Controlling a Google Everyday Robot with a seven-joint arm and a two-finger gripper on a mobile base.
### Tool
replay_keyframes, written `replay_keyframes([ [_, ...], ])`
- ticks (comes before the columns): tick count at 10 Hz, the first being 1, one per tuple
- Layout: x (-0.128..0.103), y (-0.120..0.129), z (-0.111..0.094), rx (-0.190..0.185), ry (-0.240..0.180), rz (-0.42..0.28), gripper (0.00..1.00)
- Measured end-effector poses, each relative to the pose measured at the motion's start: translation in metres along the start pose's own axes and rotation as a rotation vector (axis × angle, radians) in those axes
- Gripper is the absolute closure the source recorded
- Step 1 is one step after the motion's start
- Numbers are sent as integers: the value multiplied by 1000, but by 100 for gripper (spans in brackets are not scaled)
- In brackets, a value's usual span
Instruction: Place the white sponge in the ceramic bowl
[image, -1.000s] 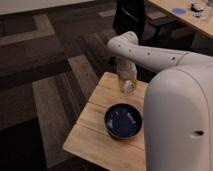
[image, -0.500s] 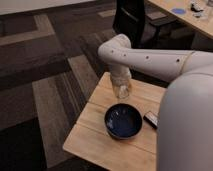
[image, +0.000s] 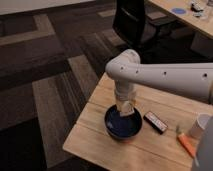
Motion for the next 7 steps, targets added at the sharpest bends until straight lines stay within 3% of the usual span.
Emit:
replay_keyframes([
  [2,0,0,0,0,-1,0,62],
  [3,0,0,0,0,-1,0,50],
  [4,0,0,0,1,0,0,28],
  [5,0,-1,0,1,0,1,22],
  [7,0,-1,0,2,1,1,20],
])
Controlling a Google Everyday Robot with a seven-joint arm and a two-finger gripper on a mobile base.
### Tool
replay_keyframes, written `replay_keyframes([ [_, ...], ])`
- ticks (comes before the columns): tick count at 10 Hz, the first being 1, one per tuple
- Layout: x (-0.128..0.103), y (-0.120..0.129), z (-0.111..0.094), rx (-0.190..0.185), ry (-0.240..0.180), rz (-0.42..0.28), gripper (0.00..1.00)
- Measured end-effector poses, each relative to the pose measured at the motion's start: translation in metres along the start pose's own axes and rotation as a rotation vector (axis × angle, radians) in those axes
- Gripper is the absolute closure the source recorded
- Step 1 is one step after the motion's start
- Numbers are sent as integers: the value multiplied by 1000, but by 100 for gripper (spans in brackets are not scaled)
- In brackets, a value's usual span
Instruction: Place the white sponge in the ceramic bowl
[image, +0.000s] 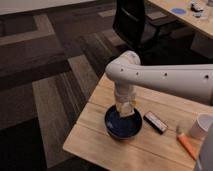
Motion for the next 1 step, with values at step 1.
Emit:
replay_keyframes([
  [1,0,0,0,0,0,0,20],
])
